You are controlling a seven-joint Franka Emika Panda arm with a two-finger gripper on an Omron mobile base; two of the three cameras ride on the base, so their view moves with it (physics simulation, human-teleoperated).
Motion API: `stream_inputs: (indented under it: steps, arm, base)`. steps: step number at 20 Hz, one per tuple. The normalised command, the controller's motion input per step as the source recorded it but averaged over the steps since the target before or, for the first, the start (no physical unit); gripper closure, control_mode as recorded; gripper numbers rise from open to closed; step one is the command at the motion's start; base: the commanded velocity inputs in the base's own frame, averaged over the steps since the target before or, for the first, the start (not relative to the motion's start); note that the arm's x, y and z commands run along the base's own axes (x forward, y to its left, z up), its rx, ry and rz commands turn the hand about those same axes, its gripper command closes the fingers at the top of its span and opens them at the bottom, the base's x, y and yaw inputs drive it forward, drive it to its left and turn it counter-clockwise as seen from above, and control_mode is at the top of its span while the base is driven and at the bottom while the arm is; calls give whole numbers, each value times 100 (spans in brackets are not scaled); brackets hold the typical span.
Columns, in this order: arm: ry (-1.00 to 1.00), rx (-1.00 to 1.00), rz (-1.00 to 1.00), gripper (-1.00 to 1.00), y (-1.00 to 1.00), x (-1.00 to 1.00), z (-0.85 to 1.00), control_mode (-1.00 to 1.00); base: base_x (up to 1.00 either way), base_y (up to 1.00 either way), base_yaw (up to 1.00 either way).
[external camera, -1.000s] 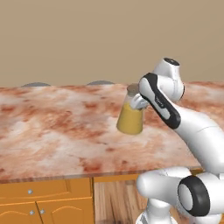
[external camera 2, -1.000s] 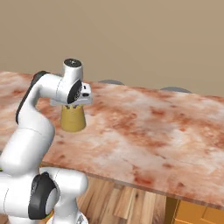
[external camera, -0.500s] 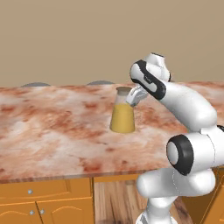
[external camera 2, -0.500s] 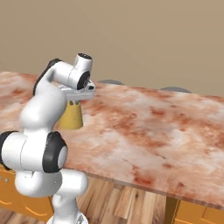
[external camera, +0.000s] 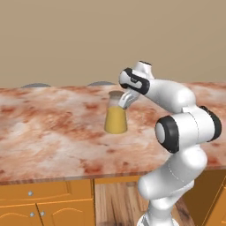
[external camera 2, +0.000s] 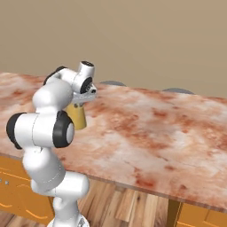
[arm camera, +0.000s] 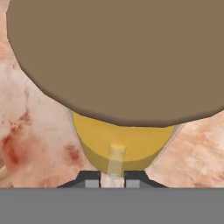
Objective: Place the pitcher and cup on the dining counter for serving.
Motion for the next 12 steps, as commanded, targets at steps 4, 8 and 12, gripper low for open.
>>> stream_inputs:
  steps: [4, 8, 12]
  arm:
    - [-3, 0, 7, 100, 4, 17, -65, -100]
    - [-2, -5, 8, 100, 7, 2, -69, -100]
    - [-1, -4, 7, 100, 11, 3, -56, -100]
  base:
    - [0, 0, 0]
    - [0, 0, 0]
    - [0, 0, 0]
